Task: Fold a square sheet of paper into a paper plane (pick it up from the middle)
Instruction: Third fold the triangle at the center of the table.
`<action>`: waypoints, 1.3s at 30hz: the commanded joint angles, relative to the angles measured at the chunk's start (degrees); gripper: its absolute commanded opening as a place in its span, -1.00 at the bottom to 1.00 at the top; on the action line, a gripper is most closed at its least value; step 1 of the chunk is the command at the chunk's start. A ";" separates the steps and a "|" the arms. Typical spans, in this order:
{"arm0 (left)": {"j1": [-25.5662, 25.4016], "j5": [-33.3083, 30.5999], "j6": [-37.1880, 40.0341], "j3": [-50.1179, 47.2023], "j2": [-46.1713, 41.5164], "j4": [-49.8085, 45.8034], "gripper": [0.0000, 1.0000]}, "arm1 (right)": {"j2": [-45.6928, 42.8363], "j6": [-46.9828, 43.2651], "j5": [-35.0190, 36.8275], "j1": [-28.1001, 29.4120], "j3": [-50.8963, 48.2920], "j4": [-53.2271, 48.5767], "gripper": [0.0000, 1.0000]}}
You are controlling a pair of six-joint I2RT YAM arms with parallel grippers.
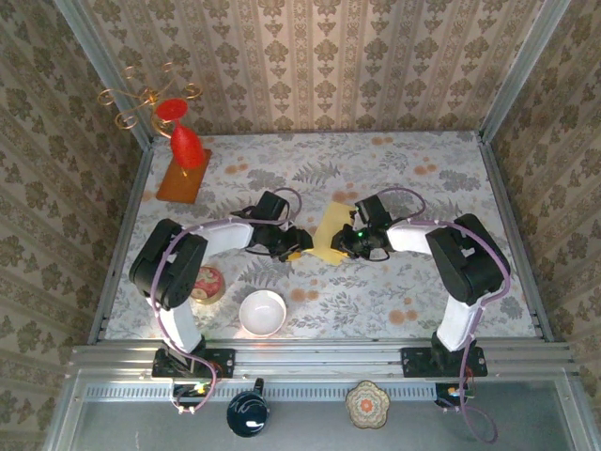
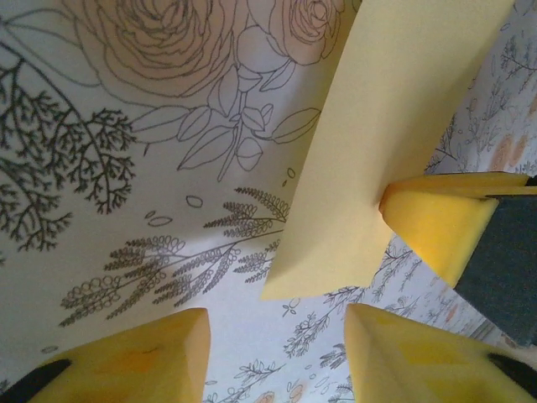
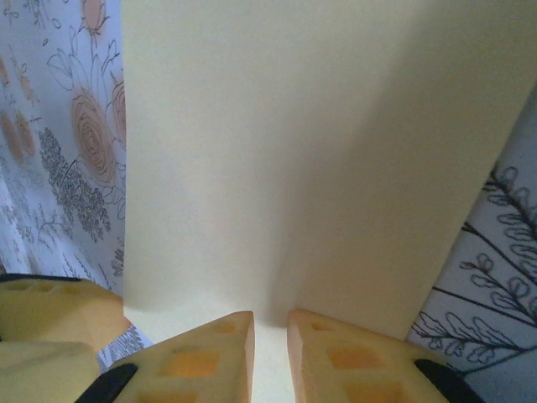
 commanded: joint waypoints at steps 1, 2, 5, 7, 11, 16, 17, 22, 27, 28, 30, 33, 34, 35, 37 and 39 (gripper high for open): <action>-0.17 1.34 0.43 1.79 1.12 -1.36 -0.12 | 3.31 -3.28 -0.69 0.05 -0.73 -3.30 -0.56; -0.17 1.33 0.58 2.06 1.32 -1.47 -0.13 | 3.33 -3.72 -1.14 0.01 -0.76 -3.16 -0.56; -0.17 1.30 1.21 3.18 2.16 -2.20 -0.13 | 3.07 -5.05 -2.42 -0.08 -0.84 -3.02 -0.57; -0.10 1.43 1.72 4.19 3.02 -2.65 -0.13 | 2.88 -5.78 -2.88 -0.17 -0.90 -3.17 -0.57; 0.39 1.94 2.92 5.92 4.86 -3.26 -0.13 | 2.78 -6.78 -3.56 -0.43 -0.93 -3.37 -0.57; 1.70 3.88 5.04 8.87 7.15 -3.51 -0.13 | 2.92 -7.49 -4.41 -0.78 -1.02 -3.30 -0.57; 1.96 4.67 5.49 9.66 7.68 -3.57 -0.14 | 3.02 -7.58 -4.50 -0.83 -1.02 -3.21 -0.57; 2.94 9.09 7.53 13.37 10.94 -3.89 -0.29 | 2.92 -8.36 -5.22 -1.21 -0.93 -3.21 -0.57; 3.80 10.43 9.36 15.85 13.67 -5.50 -0.44 | 2.78 -8.82 -5.44 -1.56 -0.85 -3.24 -0.57; 3.96 10.67 9.55 16.13 14.05 -5.58 -0.47 | 2.78 -8.92 -5.54 -1.57 -0.85 -3.22 -0.58; 4.18 11.04 9.92 16.72 14.42 -5.55 -0.50 | 2.65 -8.99 -5.67 -1.57 -0.84 -3.17 -0.57; 4.39 12.02 10.18 17.66 15.07 -5.43 -0.57 | 2.70 -9.08 -5.69 -1.53 -0.76 -3.21 -0.58; 4.40 12.41 10.19 17.95 15.35 -5.38 -0.58 | 2.65 -9.08 -5.60 -1.55 -0.76 -3.11 -0.57; 4.40 12.71 10.19 18.10 15.55 -5.30 -0.61 | 2.70 -9.01 -5.65 -1.51 -0.76 -3.10 -0.57; 4.39 13.69 10.19 17.95 15.75 -4.80 -0.65 | 2.46 -8.95 -5.65 -1.58 -0.76 -3.04 -0.55; 4.40 14.15 9.80 17.68 15.50 -4.03 -0.73 | 2.12 -8.99 -5.48 -1.66 -0.68 -2.87 -0.54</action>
